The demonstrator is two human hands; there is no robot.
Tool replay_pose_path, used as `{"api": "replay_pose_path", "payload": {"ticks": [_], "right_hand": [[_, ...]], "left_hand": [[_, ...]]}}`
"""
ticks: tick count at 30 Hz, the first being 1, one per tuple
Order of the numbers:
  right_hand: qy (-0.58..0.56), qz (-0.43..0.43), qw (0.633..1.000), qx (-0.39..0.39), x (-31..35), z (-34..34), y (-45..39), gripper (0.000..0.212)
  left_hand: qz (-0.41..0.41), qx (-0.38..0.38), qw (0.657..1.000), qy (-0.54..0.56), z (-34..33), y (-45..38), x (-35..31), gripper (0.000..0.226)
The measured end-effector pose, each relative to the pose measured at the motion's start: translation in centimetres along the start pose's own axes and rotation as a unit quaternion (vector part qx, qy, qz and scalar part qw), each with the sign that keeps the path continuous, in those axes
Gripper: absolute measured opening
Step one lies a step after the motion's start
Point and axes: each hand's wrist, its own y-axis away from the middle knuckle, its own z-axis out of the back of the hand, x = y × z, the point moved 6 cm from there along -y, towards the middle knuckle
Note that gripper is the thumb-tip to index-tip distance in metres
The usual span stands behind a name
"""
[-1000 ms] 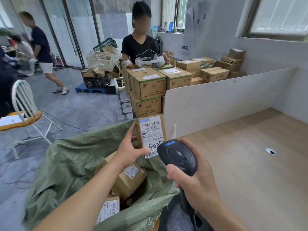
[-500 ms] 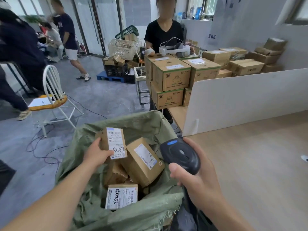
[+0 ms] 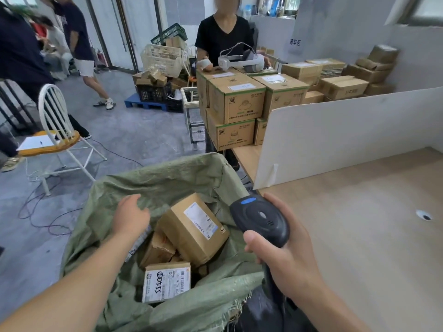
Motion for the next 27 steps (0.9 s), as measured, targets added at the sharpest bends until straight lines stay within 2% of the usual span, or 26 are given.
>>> {"api": "replay_pose_path", "payload": {"ticks": [5, 9, 12, 16, 27], "right_hand": [[0.003, 0.001, 0.999, -0.049, 0.4, 3.6, 2.1, 0.07], [0.02, 0.009, 0.994, -0.108, 0.7, 8.7, 5.7, 0.083], [0.019, 0.015, 0.987, -0.156, 1.7, 13.0, 9.5, 0.083], [0.016, 0.029, 0.976, -0.213, 3.9, 18.8, 16.4, 0.066], [0.035, 0.036, 0.922, -0.384, 7.1, 33.7, 40.6, 0.078]], "left_hand": [[-0.116, 0.025, 0.993, 0.029, -2.2, 3.1, -9.0, 0.051], [-0.214, 0.063, 0.974, 0.04, -4.7, 8.4, -16.7, 0.051], [-0.274, 0.089, 0.956, 0.049, -6.4, 13.6, -22.2, 0.052], [-0.357, 0.12, 0.925, 0.053, -8.4, 22.4, -28.4, 0.053], [-0.498, 0.19, 0.843, 0.076, -12.3, 52.6, -37.6, 0.054]]}}
